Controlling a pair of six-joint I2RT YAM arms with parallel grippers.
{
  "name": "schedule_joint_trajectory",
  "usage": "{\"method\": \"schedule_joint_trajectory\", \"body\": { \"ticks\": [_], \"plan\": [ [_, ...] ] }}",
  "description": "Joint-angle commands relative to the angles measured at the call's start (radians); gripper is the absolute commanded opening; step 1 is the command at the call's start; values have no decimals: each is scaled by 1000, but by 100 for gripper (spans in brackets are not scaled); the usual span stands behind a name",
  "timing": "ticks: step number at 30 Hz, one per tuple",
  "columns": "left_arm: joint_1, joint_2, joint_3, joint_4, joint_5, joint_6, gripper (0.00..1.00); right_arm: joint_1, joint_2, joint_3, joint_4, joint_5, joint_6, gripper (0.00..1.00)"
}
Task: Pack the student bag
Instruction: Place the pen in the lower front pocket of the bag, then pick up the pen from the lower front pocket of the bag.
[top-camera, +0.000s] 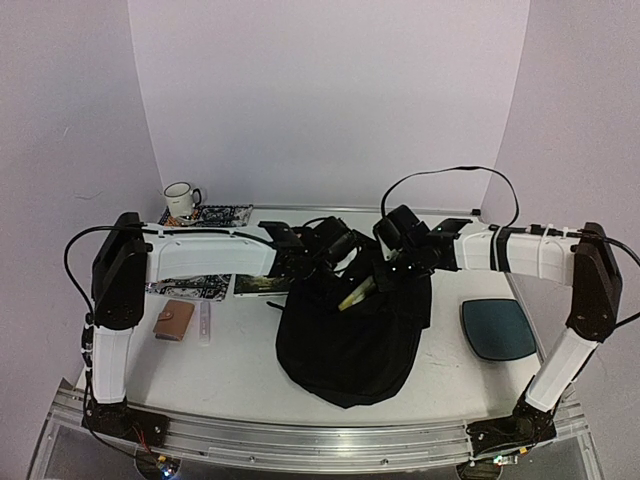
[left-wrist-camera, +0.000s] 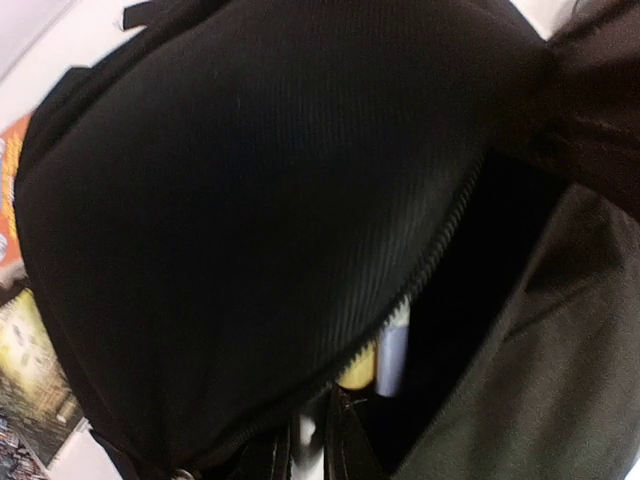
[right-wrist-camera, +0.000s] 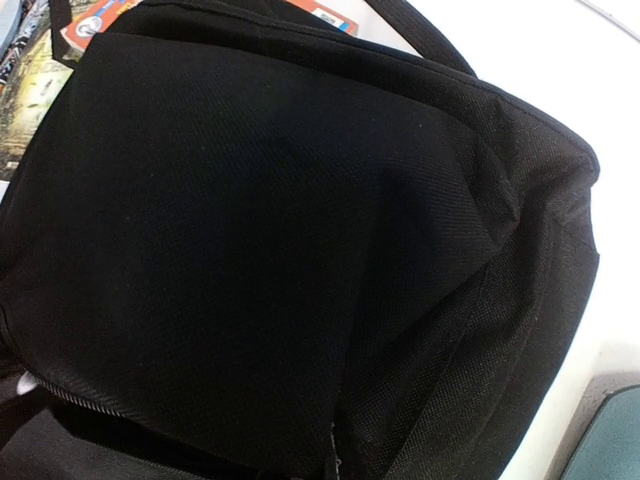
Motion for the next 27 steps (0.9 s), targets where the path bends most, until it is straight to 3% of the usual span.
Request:
{"method": "schedule_joint_trajectory", "body": {
  "ticks": [1,15,27],
  "plan": [
    [-3,20,101,26,-77,69,0,13,-66,1,26,-34,13,0],
    [-3,7,26,158,-104,77,28,14,-75,-16,56,-61,23,0],
    [-2,-183,-135,163,-136,-23,39,13,-63,-21,58,-59,27,0]
  ]
}}
